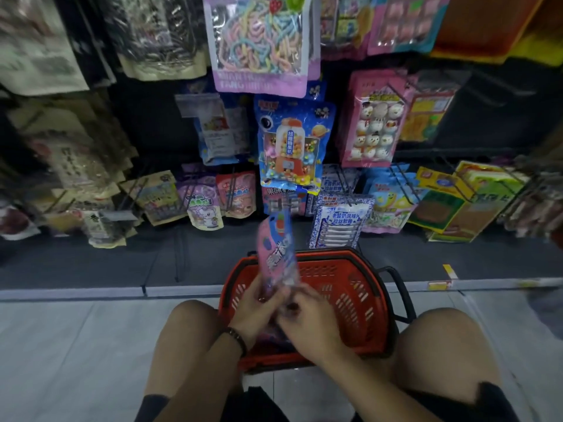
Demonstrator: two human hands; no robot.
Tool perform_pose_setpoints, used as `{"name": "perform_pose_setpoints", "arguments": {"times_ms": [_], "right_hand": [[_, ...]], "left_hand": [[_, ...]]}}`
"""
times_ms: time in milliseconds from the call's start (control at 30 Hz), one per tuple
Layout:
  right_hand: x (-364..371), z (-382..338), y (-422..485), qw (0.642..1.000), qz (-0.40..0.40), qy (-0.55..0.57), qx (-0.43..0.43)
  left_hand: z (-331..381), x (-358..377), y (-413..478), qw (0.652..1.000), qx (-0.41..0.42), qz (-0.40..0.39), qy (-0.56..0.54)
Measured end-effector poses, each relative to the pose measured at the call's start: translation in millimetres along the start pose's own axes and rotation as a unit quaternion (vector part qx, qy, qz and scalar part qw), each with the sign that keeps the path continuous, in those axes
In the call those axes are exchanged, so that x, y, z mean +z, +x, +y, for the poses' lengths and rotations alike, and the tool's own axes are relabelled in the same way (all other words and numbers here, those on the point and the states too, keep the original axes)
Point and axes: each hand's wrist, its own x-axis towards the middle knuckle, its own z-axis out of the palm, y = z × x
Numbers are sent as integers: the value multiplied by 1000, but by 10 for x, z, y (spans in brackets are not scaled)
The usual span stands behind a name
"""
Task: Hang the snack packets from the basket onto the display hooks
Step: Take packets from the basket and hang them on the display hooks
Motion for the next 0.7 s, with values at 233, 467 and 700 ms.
{"name": "perform_pose_setpoints", "arguments": {"times_ms": [233,467,700], "right_hand": [[-118,201,146,996,53,70,11],[-464,401,704,960,13,244,137],[-476,450,837,940,61,321,101]], "left_hand": [[18,-76,64,993,-35,95,-59],[-11,10,82,998,-18,54,-3],[68,45,218,981,77,178,0]]}}
